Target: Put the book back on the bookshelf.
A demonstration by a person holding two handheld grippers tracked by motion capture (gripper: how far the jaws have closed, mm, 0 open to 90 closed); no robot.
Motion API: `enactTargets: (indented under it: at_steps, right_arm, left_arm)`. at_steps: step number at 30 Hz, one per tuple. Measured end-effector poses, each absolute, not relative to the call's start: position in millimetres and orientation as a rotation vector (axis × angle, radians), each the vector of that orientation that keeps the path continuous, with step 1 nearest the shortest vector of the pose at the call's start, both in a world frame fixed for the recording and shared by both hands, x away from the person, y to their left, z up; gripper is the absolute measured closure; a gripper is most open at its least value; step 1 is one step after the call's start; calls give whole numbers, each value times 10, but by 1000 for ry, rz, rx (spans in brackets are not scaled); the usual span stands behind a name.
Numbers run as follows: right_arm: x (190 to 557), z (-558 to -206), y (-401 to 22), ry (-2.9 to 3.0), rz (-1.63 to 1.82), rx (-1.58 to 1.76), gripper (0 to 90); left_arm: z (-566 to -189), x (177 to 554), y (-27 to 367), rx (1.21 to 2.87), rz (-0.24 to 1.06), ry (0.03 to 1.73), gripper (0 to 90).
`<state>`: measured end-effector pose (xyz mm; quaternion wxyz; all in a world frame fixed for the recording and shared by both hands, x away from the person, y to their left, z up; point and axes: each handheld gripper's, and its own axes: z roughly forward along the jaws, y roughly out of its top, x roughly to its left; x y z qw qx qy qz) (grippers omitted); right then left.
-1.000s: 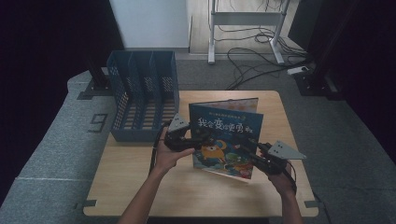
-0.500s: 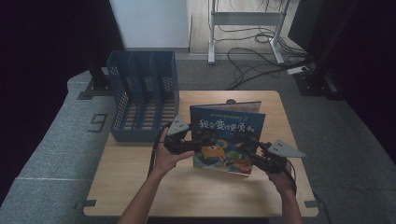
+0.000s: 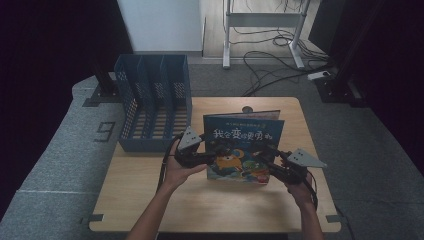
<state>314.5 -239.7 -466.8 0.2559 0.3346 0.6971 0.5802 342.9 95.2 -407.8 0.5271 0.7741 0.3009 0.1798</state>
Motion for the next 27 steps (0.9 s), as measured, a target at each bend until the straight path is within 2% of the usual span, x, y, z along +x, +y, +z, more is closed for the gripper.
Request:
enactTargets:
  at_steps: [16,27]
  right_arm:
    - [3232,-4755,-2367,1851,1555,1015,451]
    - [3226,-4766,-2402,1860,1572,1021,456]
  left_arm:
    - [-4108,3369,994,1819,422,680,407]
    - [-4086,3384,980,1802,404,672,441]
